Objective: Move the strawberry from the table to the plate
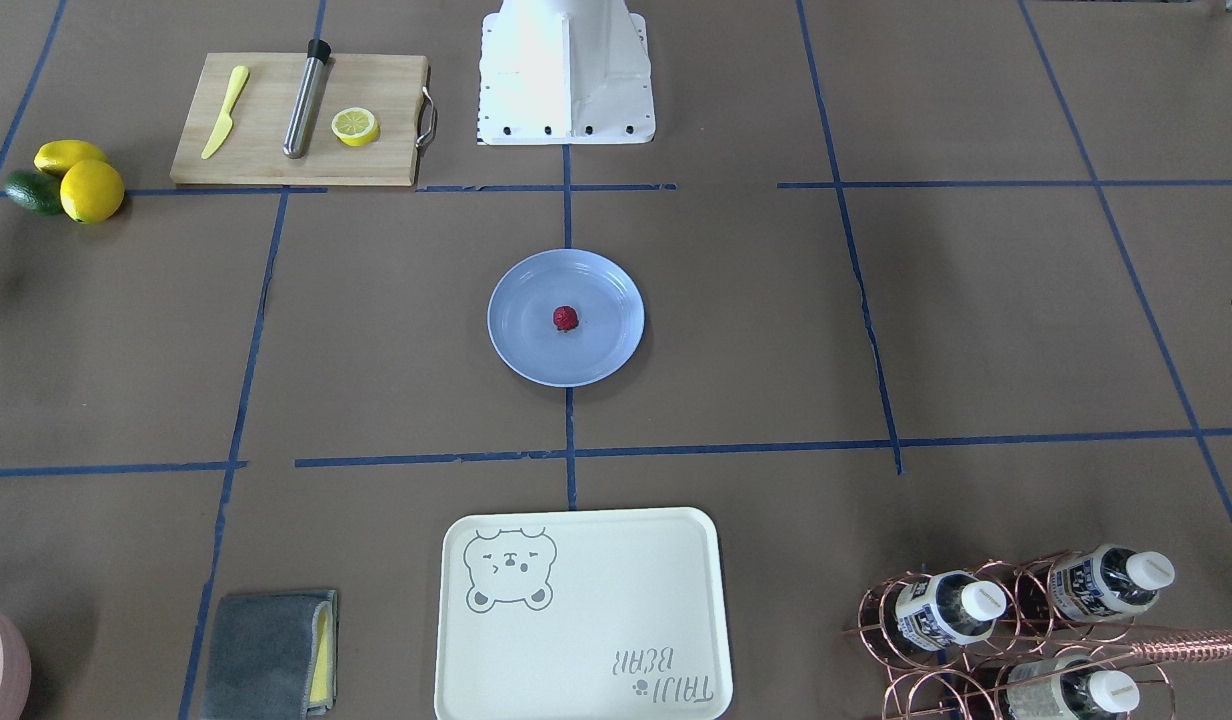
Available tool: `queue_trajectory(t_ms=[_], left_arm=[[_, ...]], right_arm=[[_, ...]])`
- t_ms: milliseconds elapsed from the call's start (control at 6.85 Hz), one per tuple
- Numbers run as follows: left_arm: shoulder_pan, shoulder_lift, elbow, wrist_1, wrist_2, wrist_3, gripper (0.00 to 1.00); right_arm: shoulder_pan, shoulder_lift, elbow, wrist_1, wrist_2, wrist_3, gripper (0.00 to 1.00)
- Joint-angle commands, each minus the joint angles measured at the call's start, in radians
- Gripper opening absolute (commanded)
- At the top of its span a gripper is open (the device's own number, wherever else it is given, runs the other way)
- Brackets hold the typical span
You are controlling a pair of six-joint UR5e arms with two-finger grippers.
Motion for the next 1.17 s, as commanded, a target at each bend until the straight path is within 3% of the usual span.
queue_trajectory(t_ms=[0,146,292,438,584,730,1022], left_arm=[[-0.007,0.035,-0.006,0.012,0.007,0.014,1.00],[-0.008,0.073,-0.018,0.012,-0.018,0.014,1.00],[-0.013,0.169,-0.104,0.012,-0.085,0.007,1.00],[-0.013,0.190,-0.158,0.011,-0.092,-0.087,1.00],[-0.013,0.199,-0.135,-0.003,-0.094,-0.134,1.00],[-0.008,0.187,-0.042,-0.032,-0.091,-0.133,1.00],[-0.010,0.203,-0.012,-0.135,-0.091,-0.134,1.00]], right_arm=[[0.005,-0.045,-0.017,0.010,0.032,-0.012,1.00],[0.005,-0.057,-0.002,0.010,0.032,-0.021,1.00],[0.005,-0.059,0.002,0.010,0.034,-0.023,1.00],[0.004,-0.054,-0.012,0.010,0.029,-0.023,1.00],[0.004,-0.051,-0.006,0.010,0.032,-0.021,1.00],[0.004,-0.054,0.000,0.010,0.021,-0.020,1.00],[0.001,-0.022,-0.018,0.009,0.020,-0.018,1.00]])
